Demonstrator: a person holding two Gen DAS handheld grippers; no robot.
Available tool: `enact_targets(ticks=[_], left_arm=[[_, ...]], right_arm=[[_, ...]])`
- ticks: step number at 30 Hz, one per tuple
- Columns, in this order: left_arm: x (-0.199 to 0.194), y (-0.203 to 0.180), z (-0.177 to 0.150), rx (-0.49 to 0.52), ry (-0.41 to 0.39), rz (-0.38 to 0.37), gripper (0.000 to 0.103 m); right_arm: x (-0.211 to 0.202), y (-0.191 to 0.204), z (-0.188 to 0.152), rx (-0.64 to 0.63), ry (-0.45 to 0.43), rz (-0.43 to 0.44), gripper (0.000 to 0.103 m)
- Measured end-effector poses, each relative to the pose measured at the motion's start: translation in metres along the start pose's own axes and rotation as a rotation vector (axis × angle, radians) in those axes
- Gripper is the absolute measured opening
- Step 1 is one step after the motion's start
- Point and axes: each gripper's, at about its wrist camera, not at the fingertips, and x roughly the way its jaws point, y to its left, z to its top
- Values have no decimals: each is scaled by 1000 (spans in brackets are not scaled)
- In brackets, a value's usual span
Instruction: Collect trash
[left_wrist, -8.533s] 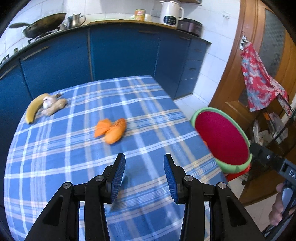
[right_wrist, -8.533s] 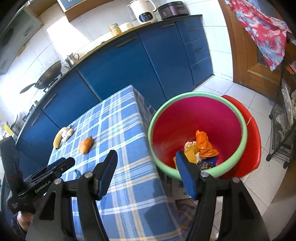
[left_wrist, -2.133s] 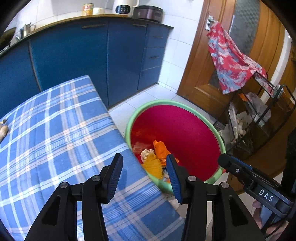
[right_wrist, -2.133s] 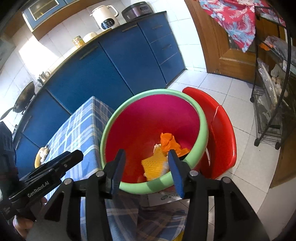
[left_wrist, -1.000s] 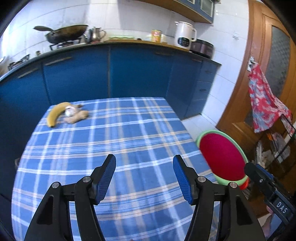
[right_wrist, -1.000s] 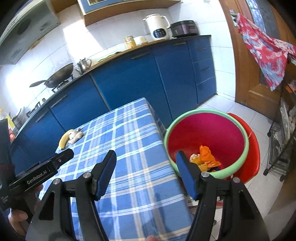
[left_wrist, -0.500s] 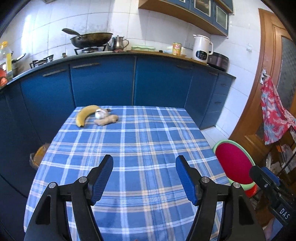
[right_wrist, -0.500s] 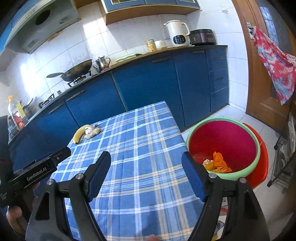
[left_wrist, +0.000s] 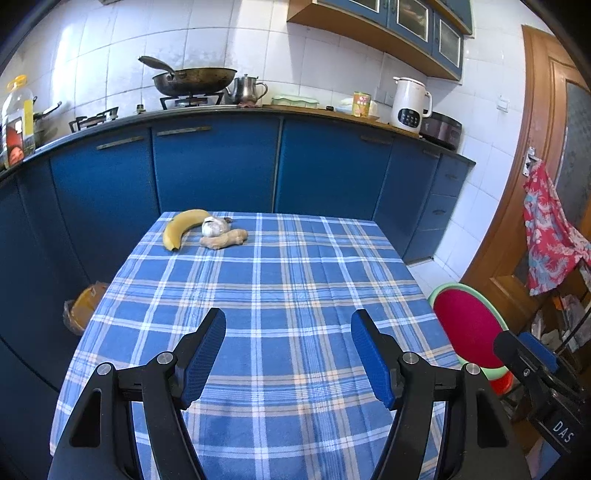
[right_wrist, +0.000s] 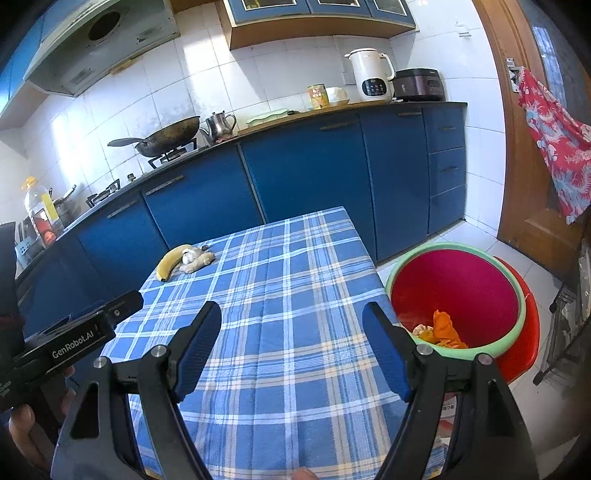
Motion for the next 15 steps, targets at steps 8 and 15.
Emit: enact_targets(ticks=[8, 15], left_arm=[[0, 0, 0, -3, 3, -2, 72], [1, 0, 0, -3, 3, -2, 72]], right_arm=[[1, 1, 0, -1, 2, 1, 79], [1, 0, 1, -1, 2, 2, 79]])
